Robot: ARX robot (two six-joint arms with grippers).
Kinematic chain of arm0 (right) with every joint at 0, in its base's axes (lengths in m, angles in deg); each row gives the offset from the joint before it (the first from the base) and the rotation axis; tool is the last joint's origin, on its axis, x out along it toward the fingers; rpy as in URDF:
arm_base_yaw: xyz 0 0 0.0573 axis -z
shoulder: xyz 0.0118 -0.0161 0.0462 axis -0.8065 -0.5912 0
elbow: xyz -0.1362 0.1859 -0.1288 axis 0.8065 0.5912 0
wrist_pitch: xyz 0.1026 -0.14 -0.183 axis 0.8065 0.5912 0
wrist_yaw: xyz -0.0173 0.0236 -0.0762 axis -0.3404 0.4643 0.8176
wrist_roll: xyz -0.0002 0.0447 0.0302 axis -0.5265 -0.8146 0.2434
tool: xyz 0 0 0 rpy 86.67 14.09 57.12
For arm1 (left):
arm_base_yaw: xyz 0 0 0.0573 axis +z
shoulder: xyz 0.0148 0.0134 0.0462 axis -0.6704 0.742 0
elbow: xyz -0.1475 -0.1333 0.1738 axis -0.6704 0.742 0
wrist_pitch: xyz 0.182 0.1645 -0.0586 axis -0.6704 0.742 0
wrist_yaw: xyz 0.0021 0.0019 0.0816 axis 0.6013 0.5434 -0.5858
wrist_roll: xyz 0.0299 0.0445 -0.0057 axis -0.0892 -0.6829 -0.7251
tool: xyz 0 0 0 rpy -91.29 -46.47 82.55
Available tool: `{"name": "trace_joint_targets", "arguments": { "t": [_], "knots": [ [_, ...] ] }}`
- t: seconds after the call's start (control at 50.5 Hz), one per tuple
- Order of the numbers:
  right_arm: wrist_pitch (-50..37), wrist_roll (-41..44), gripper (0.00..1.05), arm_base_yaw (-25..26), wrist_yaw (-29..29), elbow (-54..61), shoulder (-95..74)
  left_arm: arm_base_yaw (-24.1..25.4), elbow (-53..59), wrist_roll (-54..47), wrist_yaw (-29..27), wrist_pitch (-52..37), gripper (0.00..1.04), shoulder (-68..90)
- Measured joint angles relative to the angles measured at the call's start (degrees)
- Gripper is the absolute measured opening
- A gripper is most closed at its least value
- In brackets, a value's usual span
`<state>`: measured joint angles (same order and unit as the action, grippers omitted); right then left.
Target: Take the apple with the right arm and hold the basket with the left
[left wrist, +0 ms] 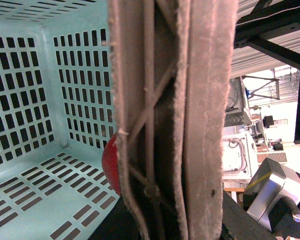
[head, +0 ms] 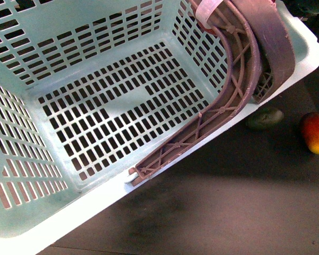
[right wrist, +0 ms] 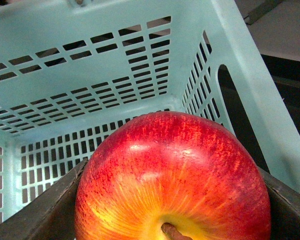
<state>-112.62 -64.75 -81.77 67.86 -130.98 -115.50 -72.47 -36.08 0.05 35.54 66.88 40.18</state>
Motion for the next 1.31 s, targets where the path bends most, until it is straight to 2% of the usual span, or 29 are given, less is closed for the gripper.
{"name": "trace_joint_targets", "arguments": {
  "t": [0.099,0.257,0.455,0.614,0.653,0.713,0.99,1.05,1.129,1.208,1.307],
  "knots": [
    [-0.28,-0.63,0.97,0.07,0.57,-0.02,0.07,0.00,0.00,0.00,-0.02,0.00,0.18,0.00],
    [-0.81,-1.42,0.96,1.44,1.16,0.00,1.62,0.00,0.00,0.00,0.24,0.00,0.18,0.00],
    [-0.37,-1.77,0.96,6.58,4.87,1.46,9.60,0.07,0.39,-0.17,-0.55,0.00,0.17,0.26],
    [-0.55,-0.63,0.96,11.50,10.54,3.96,15.69,0.09,0.39,-0.28,-0.31,0.00,0.17,0.26],
    [-4.46,0.90,0.89,12.46,12.15,5.73,16.70,0.09,0.39,-0.20,0.04,0.00,0.17,0.26],
    [-8.24,2.01,0.79,13.49,11.17,9.20,18.38,-0.02,0.39,-0.22,0.00,-0.02,0.17,0.26],
    [-11.41,3.41,0.40,17.44,7.26,20.76,25.53,0.00,0.39,-0.09,-0.13,-0.02,0.17,0.28],
    [-11.85,3.56,0.26,18.78,6.10,23.89,28.20,0.04,0.39,-0.09,-0.22,-0.02,0.17,0.28],
    [-11.91,3.58,0.14,19.82,5.09,26.29,30.49,0.04,0.39,-0.11,-0.15,-0.02,0.17,0.28],
    [-11.91,3.58,0.03,20.57,4.31,28.11,32.39,0.04,0.39,-0.09,-0.02,-0.02,0.17,0.28],
    [-11.58,3.76,0.02,21.49,3.41,30.14,34.88,0.04,0.39,-0.07,0.00,-0.02,0.17,0.28]
  ]
}}
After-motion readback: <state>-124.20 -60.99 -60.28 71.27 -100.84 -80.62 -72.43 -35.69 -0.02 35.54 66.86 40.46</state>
